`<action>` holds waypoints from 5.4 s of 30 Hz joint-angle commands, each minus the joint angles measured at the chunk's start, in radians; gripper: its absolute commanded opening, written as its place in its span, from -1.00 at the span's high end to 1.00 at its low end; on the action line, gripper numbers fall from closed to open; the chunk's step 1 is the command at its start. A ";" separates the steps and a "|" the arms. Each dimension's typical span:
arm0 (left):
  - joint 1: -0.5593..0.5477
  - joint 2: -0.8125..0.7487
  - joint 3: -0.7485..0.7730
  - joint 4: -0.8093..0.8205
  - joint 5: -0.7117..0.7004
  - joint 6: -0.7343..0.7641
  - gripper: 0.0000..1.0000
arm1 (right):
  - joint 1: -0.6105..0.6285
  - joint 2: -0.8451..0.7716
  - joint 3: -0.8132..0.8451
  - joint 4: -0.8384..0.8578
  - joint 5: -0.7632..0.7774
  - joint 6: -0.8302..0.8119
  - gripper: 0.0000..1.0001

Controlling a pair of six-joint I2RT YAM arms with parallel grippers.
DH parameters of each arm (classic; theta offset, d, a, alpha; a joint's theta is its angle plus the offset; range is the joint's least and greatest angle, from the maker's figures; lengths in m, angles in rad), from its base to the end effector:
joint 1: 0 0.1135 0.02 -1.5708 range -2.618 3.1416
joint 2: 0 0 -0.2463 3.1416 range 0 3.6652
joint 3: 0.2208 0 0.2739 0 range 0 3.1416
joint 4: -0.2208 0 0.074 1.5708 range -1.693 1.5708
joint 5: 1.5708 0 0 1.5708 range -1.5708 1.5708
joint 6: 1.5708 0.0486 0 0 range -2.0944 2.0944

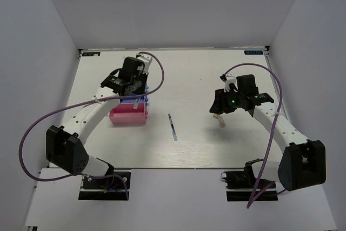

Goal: Sort the stationery into containers
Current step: Place the pen in the storage box, then pick up the pen from the center of the board, then place the pen in the storage box.

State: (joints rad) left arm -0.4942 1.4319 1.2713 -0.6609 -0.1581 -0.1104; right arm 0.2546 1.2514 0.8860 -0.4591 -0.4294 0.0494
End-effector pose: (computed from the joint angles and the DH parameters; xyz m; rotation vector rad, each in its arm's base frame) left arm 0.3051 -0.1557 0.2846 0.3812 2.3505 -0.0987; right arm 0.2794 0.0936 0.2211 -0.4475 2.3554 0.6565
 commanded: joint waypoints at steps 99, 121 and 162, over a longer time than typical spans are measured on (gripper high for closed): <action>-0.311 0.550 0.157 -0.171 -0.069 -0.873 0.05 | -0.048 -0.001 0.022 -0.003 0.106 -0.056 -0.10; -0.330 0.506 0.077 -0.147 -0.133 -0.758 1.00 | -0.071 -0.006 0.022 -0.010 0.064 -0.029 -0.10; 0.114 0.171 -0.081 0.178 -0.732 -1.008 1.00 | -0.095 0.006 0.016 -0.003 -0.003 -0.036 -0.10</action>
State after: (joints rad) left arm -0.3813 1.6119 1.2079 -0.5224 -0.8528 -1.0821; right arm 0.1680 1.2705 0.8871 -0.4713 -0.4049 0.0185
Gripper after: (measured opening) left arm 0.047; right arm 0.548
